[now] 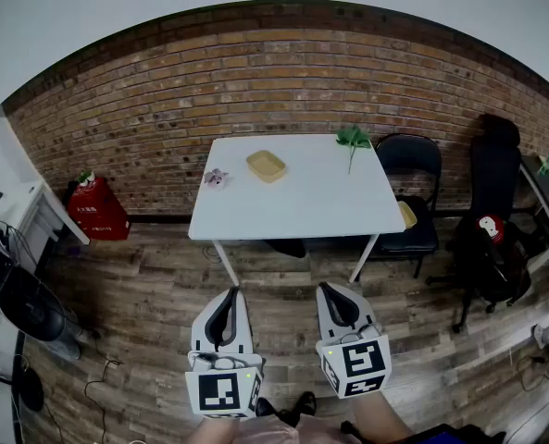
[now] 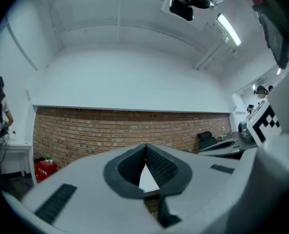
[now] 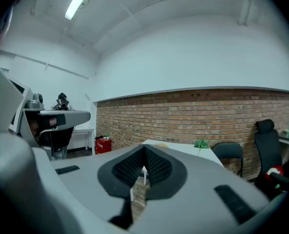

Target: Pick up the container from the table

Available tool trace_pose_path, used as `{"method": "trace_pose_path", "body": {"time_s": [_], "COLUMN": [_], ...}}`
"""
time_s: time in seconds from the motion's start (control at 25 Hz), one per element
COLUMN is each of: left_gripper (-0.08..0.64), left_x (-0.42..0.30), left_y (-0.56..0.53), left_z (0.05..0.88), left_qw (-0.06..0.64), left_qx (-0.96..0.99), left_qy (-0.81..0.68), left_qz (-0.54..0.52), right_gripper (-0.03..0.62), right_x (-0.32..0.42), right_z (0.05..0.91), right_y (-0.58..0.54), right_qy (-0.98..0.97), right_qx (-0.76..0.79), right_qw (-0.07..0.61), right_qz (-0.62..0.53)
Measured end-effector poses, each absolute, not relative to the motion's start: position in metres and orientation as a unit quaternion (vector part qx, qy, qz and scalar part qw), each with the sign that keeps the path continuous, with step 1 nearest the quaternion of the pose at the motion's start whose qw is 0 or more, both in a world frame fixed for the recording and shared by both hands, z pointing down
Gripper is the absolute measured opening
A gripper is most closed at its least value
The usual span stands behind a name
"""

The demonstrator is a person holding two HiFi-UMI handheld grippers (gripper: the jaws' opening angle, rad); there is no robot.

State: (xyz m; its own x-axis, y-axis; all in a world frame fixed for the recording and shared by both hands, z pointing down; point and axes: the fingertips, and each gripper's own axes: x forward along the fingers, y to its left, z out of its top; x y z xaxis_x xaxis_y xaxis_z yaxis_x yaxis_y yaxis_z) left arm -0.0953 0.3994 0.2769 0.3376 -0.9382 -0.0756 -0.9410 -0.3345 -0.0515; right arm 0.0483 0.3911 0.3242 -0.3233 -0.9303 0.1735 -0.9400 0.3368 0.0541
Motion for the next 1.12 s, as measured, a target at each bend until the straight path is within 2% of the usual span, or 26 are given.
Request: {"method": "trace_pose_path", "body": {"time_s": [0.32,0.36,0.4,1.12], "left_gripper": [0.009,0.009,0.009,0.009], "left_x": [-0.087,-0.086,-0.086,-0.054], "left_y": [0.397,0.398,0.398,0.394], "left_z": [0.279,0.28,0.28,0.298], "left_qw": [0.043,0.042,0.042,0.032], "left_qx": [-0.816,-0.815,-0.814,-0.796], "left_qy": [0.577,0.578,0.579,0.604], "left_qz": [0.014,0.013,0.012,-0.01], "right_gripper": [0.014,0.123,0.17,0.17], "right_x": [0.063,0.063,0.063,0.1], "right_z": [0.324,0.325,0.327,0.334], "right_y": [0.388,0.387,0.387,0.37], "right_qy": [-0.806,-0.811,-0.814,-0.824], "right_qx": [0.585,0.579,0.574,0.559], "right_qw": [0.08,0.079,0.079,0.09], "right_qz": [0.035,0.041,0.045,0.027]}}
